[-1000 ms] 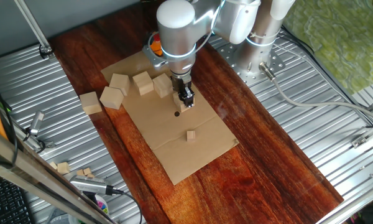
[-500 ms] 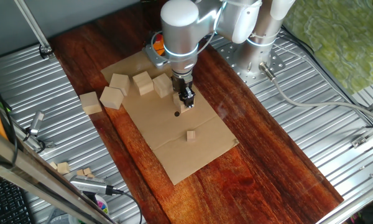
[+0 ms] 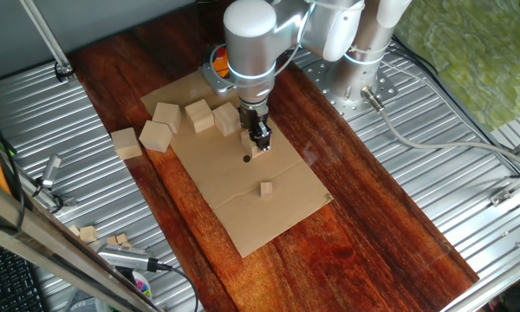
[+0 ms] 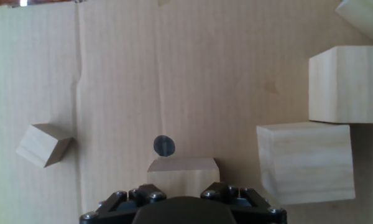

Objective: Stack the blocks into a pyramid shape

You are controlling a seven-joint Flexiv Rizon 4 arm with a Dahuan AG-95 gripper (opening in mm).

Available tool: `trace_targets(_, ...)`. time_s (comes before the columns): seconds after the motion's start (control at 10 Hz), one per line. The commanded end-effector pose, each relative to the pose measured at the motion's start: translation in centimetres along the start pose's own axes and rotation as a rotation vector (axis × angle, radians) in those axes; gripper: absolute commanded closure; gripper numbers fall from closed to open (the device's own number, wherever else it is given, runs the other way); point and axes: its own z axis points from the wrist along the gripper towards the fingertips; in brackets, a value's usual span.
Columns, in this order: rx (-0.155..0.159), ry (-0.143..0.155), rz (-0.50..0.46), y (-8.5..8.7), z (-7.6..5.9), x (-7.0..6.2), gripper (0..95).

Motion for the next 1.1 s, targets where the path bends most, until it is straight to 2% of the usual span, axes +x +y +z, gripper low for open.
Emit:
trace_targets(0.1, -0.003, -0.006, -0.012, -0.08, 0.04, 0.01, 38.0)
trace_targets(0.2, -0.003, -0.007, -0.014, -0.08, 0.07, 0.01, 38.0)
trace_targets(0.3, -0.002, -0.006, -0.017, -0.09, 0.11, 0.01, 19.0)
trace_targets(0.8, 0.007, -0.01, -0.034, -0.08, 0.04, 0.0, 19.0)
trace_targets(1.1, 0.006, -0.001, -0.034, -0.05, -0.54, 0.06, 19.0)
